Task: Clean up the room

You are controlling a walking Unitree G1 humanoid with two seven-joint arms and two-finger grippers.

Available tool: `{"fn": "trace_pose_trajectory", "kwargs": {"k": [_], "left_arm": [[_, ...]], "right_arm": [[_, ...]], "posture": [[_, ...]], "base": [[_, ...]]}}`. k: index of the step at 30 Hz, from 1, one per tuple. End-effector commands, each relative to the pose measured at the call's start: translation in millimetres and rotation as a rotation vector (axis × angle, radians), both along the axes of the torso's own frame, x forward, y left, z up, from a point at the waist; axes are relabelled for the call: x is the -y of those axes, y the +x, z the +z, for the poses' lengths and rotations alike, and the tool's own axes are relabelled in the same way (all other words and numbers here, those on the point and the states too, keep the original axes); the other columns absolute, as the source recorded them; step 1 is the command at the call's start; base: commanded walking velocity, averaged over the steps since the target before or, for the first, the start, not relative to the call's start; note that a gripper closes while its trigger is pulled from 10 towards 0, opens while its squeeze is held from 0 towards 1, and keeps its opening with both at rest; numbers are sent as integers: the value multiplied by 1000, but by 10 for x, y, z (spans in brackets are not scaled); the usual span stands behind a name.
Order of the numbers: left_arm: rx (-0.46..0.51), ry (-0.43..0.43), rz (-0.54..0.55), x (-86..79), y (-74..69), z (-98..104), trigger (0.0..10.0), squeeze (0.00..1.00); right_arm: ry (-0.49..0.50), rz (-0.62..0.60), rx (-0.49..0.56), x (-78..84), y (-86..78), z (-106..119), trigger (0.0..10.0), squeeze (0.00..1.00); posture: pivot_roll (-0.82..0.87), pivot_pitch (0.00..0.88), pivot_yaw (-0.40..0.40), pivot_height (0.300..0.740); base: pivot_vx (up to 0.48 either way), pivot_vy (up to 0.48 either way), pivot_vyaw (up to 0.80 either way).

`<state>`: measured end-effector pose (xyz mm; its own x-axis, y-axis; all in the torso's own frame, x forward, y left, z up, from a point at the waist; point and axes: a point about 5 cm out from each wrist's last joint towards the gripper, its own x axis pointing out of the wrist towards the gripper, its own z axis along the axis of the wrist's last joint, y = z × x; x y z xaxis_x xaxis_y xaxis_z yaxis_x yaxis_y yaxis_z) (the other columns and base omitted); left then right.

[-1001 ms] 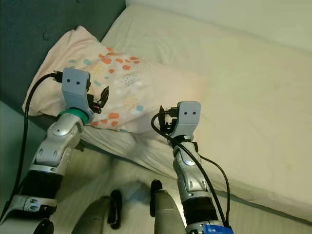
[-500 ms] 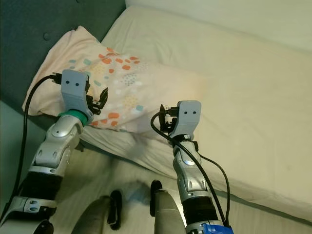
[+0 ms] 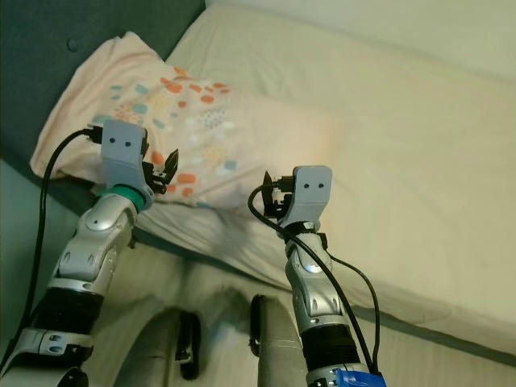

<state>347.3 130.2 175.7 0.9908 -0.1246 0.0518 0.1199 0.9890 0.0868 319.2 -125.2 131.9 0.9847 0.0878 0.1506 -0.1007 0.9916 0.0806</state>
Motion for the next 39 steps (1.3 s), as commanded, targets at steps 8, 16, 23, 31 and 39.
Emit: {"fn": "trace_pose_trajectory", "kwargs": {"k": [8,16,23,31,39], "left_arm": [[-27,5,10,-11,-24,-82,10000,0],[-30,8,11,-13,-22,-86,10000,0],[-30,9,14,-13,-20,-84,10000,0],[-25,-42,56,-40,-14,-57,10000,0],[-136,-611,359,-832,35,47,10000,0]], "right_arm": [[1,-3,-25,8,-33,-75,10000,0],[12,1,-26,4,-41,-82,10000,0],[30,15,-27,-13,-45,-81,10000,0],[15,39,7,-29,-48,-18,10000,0],[-251,0,229,198,-42,453,10000,0]], "posture": [[-62,250,65,590],[-62,251,66,570],[-60,254,69,570],[-58,260,72,570],[-50,292,72,570]], "base": [[0,0,0],[0,0,0],[0,0,0],[0,0,0],[0,0,0]]}}
